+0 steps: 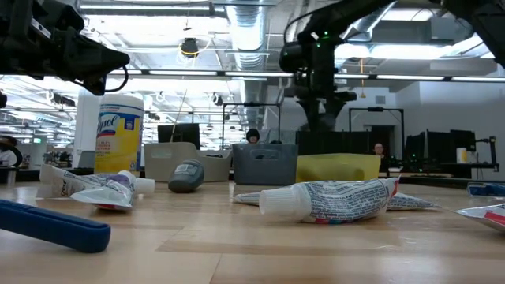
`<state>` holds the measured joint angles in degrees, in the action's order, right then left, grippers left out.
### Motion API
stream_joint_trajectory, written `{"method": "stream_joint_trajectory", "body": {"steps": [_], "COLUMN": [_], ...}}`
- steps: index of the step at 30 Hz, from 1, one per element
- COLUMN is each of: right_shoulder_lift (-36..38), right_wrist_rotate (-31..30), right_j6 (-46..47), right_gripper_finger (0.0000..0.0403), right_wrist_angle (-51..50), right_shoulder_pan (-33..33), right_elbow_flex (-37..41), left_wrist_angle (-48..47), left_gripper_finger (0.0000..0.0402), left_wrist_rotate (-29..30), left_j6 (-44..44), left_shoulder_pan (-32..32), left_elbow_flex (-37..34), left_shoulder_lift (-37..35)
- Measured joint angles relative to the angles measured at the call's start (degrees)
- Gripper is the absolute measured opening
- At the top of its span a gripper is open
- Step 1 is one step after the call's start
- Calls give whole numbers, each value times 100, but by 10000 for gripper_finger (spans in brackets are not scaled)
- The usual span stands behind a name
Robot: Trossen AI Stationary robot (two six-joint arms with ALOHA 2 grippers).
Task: Pick & Place Travel size toiletries
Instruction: Put the deodorant into the yellow bin
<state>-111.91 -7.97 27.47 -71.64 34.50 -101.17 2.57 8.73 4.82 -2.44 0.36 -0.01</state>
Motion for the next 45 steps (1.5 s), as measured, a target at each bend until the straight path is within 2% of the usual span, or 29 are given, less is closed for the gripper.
{"method": "stream_joint_trajectory", "body": {"steps": [6,14,20,37,45], "right_shoulder_lift": [-6,2,4,4,-367], "right_wrist_rotate": [-26,-67,-97,-158,-192], "right_j6": [-481,-668,-816,-935,-1132], "right_gripper_finger": [200,200,201,205,206], "right_wrist_angle": [273,758,1088,1229,1078], "right_shoulder_pan": [193,349,474,568,485], "right_elbow_flex": [570,1071,1076,1076,1064], "left_wrist_angle": [1,0,2,2,3], "left_gripper_finger": [10,10,10,10,10], "left_wrist_rotate": [0,0,0,0,-2], "left_j6": [0,0,0,0,0], "left_shoulder_pan": [0,0,0,0,0], "left_elbow_flex": [0,0,0,0,0], "left_shoulder_lift": [0,0,0,0,0]}}
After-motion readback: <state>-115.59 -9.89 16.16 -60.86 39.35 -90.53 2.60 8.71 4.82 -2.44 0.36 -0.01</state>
